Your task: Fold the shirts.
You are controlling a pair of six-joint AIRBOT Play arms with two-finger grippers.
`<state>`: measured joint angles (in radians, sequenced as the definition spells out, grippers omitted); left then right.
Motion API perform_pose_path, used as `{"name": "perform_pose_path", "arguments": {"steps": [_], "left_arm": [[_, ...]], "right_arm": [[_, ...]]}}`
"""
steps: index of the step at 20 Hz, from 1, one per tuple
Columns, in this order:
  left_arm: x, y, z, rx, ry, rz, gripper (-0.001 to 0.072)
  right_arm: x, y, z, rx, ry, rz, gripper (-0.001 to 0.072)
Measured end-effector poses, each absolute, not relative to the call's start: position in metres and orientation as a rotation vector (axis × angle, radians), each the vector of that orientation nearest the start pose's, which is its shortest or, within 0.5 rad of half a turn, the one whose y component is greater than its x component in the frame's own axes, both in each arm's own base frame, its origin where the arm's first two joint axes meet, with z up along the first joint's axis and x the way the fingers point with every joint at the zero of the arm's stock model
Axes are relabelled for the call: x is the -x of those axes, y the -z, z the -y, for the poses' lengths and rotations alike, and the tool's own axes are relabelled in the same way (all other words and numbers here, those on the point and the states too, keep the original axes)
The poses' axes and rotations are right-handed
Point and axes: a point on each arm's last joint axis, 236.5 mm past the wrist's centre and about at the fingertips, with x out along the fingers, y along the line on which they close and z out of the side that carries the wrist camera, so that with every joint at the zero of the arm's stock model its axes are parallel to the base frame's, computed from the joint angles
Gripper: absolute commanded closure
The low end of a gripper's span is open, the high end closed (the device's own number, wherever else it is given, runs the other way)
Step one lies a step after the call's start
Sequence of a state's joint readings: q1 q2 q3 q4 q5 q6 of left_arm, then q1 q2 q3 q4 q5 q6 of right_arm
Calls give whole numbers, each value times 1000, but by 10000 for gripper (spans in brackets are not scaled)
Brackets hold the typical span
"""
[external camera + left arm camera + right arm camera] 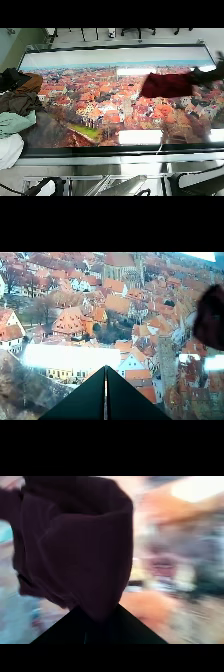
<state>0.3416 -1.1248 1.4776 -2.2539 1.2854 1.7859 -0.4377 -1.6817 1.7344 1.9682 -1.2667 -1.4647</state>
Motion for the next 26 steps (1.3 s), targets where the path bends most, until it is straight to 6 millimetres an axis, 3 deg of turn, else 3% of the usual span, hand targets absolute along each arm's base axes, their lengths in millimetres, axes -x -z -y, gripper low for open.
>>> {"name": "perform_pose_path", "arguments": {"steps": [2,5,7,9,11,14,16,17,18,20,24,25,26], "left_arm": [[-406,-227,9,418,288,-758,693],[-407,-226,17,411,307,-764,693],[-408,-227,29,400,331,-761,693],[-409,-229,44,386,364,-757,693],[-409,-231,62,370,402,-754,693],[-406,-232,89,345,461,-760,693],[-403,-232,104,330,496,-763,693],[-401,-232,110,324,510,-767,693],[-400,-232,115,319,522,-769,693],[-398,-233,122,312,539,-770,693],[-398,-233,122,314,536,-769,693],[-399,-233,120,316,532,-769,693],[-398,-232,119,318,531,-773,693]], "right_arm": [[-441,-48,194,-713,352,-1087,688],[-369,-24,242,-790,531,-1116,688],[-324,7,246,-865,617,-1160,688],[-288,39,236,-941,691,-1188,688],[-264,65,220,-998,737,-1196,687],[-243,86,201,-1055,768,-1206,665],[-236,90,194,-1072,776,-1212,118],[-234,89,192,-1075,773,-1218,115],[-234,84,191,-1066,762,-1218,201],[-235,66,197,-1018,743,-1232,224],[-240,-7,224,-876,744,-1199,227],[-247,-30,226,-845,733,-1161,273],[-256,-50,224,-820,710,-1120,525]]}}
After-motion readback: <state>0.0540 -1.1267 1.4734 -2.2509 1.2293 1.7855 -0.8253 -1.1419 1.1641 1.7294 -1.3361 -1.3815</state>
